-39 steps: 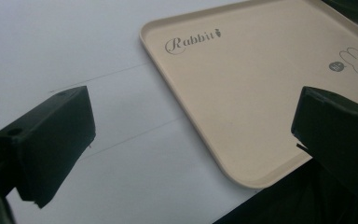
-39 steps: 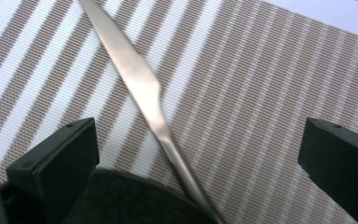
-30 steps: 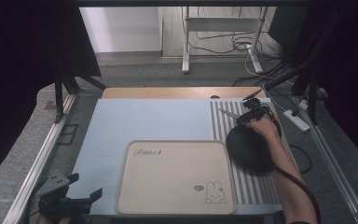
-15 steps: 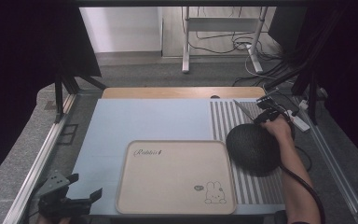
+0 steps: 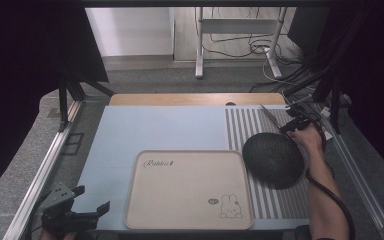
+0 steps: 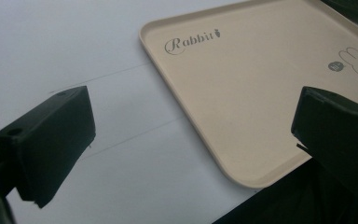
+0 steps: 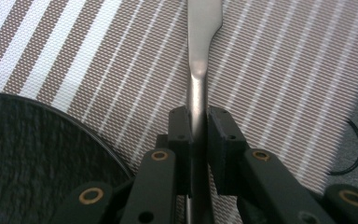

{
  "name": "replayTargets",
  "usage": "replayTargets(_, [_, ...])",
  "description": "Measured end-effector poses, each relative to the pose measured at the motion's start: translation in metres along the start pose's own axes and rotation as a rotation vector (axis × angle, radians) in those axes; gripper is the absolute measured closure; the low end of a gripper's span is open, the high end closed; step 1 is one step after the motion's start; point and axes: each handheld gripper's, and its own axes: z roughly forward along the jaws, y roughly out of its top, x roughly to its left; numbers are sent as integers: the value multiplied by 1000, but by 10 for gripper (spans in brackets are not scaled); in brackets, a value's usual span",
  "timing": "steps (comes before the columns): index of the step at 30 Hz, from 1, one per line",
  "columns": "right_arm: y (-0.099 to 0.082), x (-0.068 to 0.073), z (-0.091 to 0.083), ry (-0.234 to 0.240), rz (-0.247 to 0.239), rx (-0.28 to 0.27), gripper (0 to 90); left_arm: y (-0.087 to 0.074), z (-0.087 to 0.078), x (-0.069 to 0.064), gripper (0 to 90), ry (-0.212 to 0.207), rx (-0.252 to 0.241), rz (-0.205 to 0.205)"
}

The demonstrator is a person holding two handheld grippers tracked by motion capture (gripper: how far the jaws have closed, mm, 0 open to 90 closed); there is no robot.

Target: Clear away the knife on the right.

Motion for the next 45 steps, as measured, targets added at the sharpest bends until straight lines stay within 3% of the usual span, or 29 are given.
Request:
replayTargets(7, [-2,-6,-18,-29,3,-28,802,0,0,0,0,1,-1,2])
replayTargets(13, [-3,4,-33,-1,-8,-57,801,0,0,0,0,1,0,2])
replayTargets(20, [-10,29,-38,42,-47,-52,801,0,0,0,0,-2,0,4])
replayTargets(34, [-31,78,-39,81,-113,-33,801,1,1,-1,0,0,4,14])
replayTargets(45, [-48,135,-51,139,-247,-47,801,1,1,-2,0,1,4,18])
